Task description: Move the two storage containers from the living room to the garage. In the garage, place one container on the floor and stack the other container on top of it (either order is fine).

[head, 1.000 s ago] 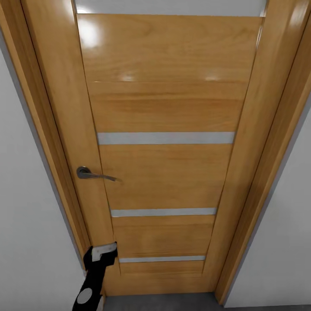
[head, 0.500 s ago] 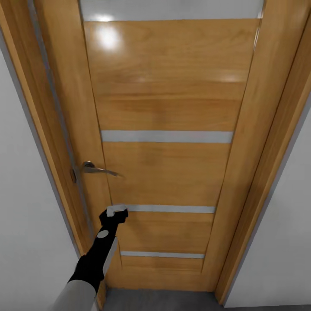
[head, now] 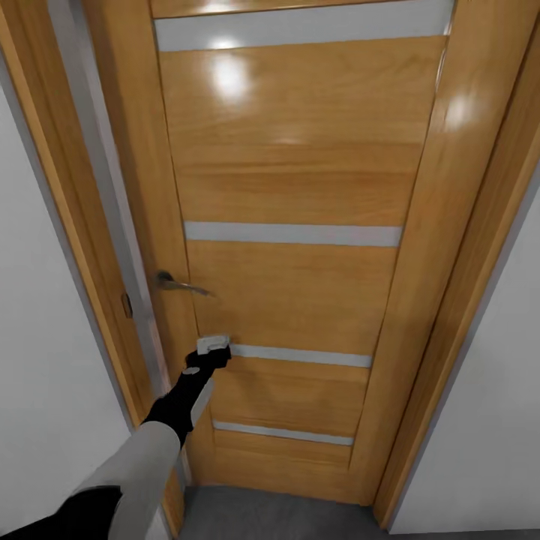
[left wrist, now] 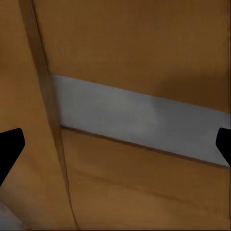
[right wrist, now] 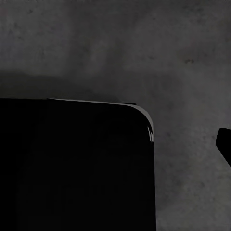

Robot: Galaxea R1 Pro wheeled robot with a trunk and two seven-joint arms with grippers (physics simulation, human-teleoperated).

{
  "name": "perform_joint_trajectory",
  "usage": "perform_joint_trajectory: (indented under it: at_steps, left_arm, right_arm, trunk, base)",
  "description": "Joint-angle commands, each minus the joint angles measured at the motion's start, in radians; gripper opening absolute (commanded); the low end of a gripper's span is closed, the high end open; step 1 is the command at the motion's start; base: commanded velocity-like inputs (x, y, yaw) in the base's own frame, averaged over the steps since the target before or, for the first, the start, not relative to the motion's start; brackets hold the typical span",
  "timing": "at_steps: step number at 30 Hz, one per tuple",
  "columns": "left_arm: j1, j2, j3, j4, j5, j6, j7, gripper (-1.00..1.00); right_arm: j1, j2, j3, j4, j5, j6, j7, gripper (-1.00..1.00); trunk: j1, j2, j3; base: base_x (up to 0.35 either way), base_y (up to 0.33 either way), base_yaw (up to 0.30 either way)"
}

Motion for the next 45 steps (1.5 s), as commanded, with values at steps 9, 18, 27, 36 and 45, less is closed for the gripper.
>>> perform_joint_trajectory:
  at_steps: [9,18,27,36,45]
  left_arm:
    - [-0.150,-0.001,0.005,0.134,-0.004,0.162,-0.021,1.00]
    - [-0.152,-0.001,0.007,0.196,-0.004,0.150,-0.083,1.00]
    - [-0.152,-0.001,0.008,0.290,-0.002,0.111,-0.086,1.00]
    - [-0.151,-0.001,0.009,0.301,-0.002,0.105,-0.086,1.00]
    - [-0.150,-0.001,0.008,0.341,-0.003,0.058,-0.086,1.00]
  right_arm:
    - [-0.001,0.000,-0.001,0.001,0.001,-0.004,0.002,1.00]
    - [-0.001,0.000,-0.001,0.001,0.000,-0.004,0.002,1.00]
    - [-0.001,0.000,-0.001,0.001,0.002,-0.004,0.002,1.00]
    - [-0.001,0.000,-0.001,-0.015,0.002,-0.004,0.002,1.00]
    - [-0.002,0.000,-0.001,-0.016,0.002,-0.004,0.002,1.00]
  trunk:
    - [0.000,-0.001,-0.001]
    - [0.000,-0.001,-0.001]
    - [0.000,-0.001,-0.001]
    - [0.000,-0.001,-0.001]
    - [0.000,-0.001,-0.001]
  base:
    - [0.000,0.000,0.000]
    - [0.000,0.000,0.000]
    - [0.217,0.000,0.000]
    - [0.202,0.000,0.000]
    - [0.005,0.000,0.000]
